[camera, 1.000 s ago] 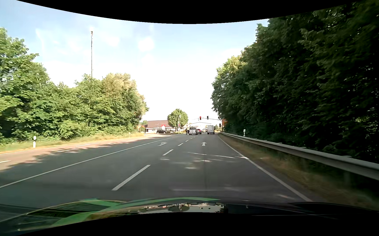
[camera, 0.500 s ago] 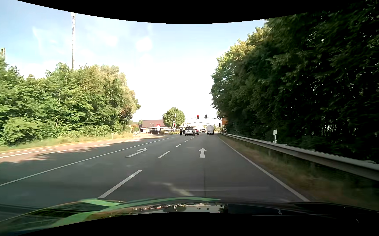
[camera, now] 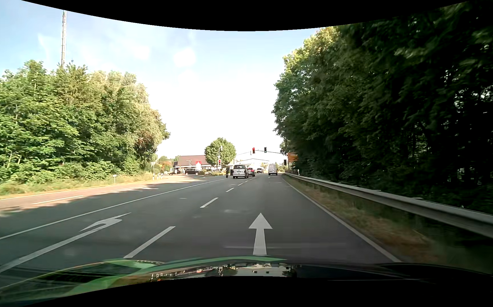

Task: Follow the waypoints while adhering to traffic rules and regulations

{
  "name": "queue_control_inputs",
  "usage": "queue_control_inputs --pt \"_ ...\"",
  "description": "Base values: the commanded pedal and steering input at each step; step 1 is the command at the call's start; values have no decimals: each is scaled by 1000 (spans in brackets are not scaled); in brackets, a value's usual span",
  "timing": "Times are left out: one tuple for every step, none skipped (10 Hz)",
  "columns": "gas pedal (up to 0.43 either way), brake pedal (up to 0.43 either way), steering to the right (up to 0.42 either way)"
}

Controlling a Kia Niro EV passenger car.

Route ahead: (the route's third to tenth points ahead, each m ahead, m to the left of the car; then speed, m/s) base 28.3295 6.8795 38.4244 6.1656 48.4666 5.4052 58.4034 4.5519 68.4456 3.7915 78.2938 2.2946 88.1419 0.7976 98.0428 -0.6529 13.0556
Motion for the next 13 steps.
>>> queue_control_inputs --pt "98 0 6" --pt "98 0 6" --pt "98 0 6" --pt "98 0 6" --pt "98 0 5" --pt "110 0 5" --pt "138 0 5" --pt "157 0 6" --pt "169 0 6" --pt "169 0 5" --pt "169 0 5" --pt "169 0 5" --pt "169 0 5"
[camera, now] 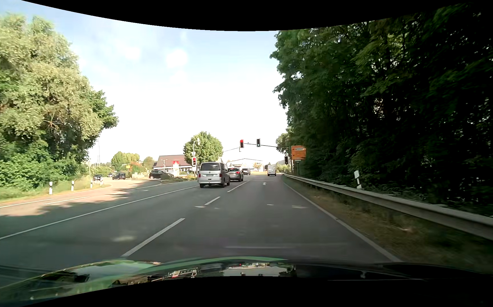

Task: Follow the waypoints while adhering to traffic rules and regulations

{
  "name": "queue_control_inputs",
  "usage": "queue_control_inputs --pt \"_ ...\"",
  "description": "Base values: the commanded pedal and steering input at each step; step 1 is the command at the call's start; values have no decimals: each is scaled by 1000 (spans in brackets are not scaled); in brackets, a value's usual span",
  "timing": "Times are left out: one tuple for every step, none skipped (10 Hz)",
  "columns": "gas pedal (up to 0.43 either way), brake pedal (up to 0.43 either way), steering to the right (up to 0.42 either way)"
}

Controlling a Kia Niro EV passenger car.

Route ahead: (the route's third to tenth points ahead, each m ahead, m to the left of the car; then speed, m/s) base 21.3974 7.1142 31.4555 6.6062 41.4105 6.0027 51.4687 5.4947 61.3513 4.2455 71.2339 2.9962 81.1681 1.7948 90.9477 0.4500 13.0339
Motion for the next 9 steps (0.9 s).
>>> queue_control_inputs --pt "157 0 6" --pt "157 0 6" --pt "157 0 5" --pt "157 0 5" --pt "169 0 5" --pt "169 0 5" --pt "169 0 5" --pt "169 0 5" --pt "169 0 5"
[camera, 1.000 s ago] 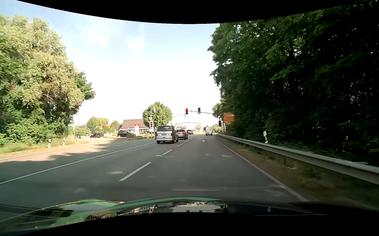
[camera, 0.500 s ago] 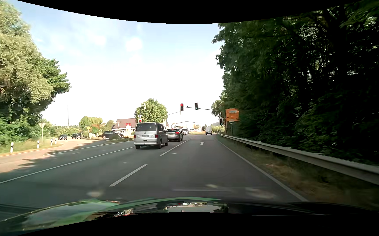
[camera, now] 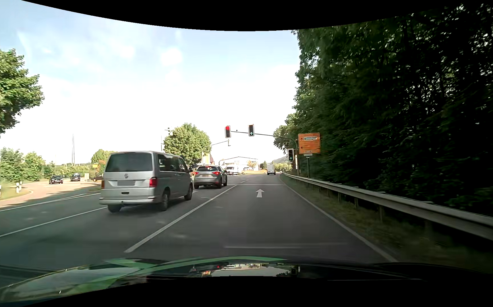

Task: Follow the waypoints while adhering to traffic rules and regulations

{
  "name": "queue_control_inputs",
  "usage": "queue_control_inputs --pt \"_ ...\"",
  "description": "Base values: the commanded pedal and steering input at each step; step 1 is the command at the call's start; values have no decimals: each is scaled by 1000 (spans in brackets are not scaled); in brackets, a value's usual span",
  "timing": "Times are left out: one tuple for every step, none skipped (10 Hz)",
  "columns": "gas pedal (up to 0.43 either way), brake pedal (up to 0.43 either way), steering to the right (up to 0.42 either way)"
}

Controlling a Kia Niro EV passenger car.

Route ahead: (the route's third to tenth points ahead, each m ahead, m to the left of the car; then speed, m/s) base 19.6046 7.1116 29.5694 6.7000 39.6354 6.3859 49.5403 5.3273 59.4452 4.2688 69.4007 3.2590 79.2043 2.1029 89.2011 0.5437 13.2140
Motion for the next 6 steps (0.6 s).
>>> queue_control_inputs --pt "169 0 5" --pt "177 0 5" --pt "189 0 5" --pt "189 0 5" --pt "197 0 5" --pt "197 0 4"
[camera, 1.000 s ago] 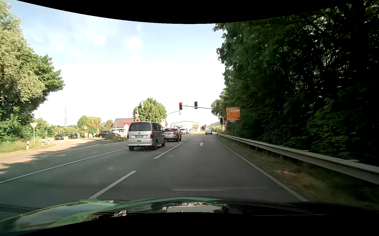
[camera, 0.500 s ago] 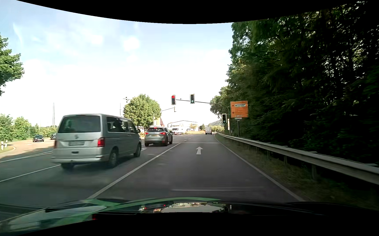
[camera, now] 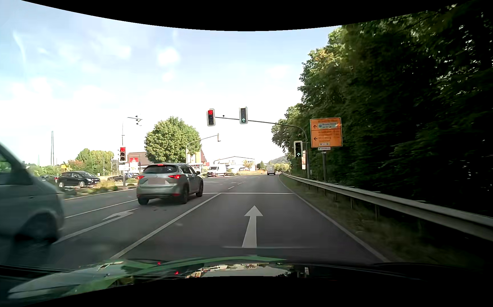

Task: Follow the waypoints while adhering to traffic rules and regulations

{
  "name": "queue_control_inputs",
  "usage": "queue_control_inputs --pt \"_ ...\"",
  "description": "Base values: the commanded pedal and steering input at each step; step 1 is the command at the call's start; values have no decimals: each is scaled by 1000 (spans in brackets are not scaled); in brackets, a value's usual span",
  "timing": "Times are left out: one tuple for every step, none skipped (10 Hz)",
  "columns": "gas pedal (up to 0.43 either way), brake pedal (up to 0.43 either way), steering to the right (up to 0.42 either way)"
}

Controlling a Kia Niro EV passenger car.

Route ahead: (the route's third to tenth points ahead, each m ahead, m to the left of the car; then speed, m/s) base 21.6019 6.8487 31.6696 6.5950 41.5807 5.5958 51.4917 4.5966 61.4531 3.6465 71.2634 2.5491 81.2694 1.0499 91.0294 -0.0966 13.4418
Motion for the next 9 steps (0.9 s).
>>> queue_control_inputs --pt "209 0 4" --pt "209 0 3" --pt "220 0 3" --pt "228 0 0" --pt "240 0 0" --pt "248 0 -1" --pt "260 0 -1" --pt "260 0 -1" --pt "260 0 -1"
